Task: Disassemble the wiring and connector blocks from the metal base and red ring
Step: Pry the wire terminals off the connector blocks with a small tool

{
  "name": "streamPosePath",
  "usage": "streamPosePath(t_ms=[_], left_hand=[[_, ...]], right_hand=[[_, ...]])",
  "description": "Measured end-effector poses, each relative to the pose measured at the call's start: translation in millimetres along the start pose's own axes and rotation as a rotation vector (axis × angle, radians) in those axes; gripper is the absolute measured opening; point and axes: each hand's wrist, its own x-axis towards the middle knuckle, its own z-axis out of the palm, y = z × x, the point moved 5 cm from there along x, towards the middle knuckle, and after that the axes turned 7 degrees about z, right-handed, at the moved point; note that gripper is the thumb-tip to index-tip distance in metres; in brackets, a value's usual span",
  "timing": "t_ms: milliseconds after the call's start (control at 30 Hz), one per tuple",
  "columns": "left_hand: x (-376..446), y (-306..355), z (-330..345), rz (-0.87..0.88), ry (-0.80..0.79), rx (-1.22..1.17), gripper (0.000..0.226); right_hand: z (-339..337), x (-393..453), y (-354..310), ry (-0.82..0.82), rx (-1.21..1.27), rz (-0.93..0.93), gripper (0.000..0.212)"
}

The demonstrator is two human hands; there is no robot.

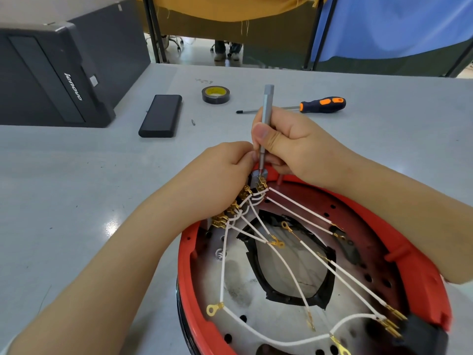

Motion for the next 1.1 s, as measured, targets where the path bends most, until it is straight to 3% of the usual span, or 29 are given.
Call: streamPosePath(t_ms=[300,633,1100], left_hand=[[-1,3,0,-0.012,-0.010,-0.006,0.030],[-1,5,1,0.016,-0.031,0.012,0.031],[0,4,0,0.020,-0.029,0.006,0.029]], right_hand=[[-6,-9,4,0.081,0.043,-0.037,0.021],[-10,-9,5,0.183,-0.144,-0.027,0.022],[-9,1,7,0.136,-0.139,0.084,0.027]])
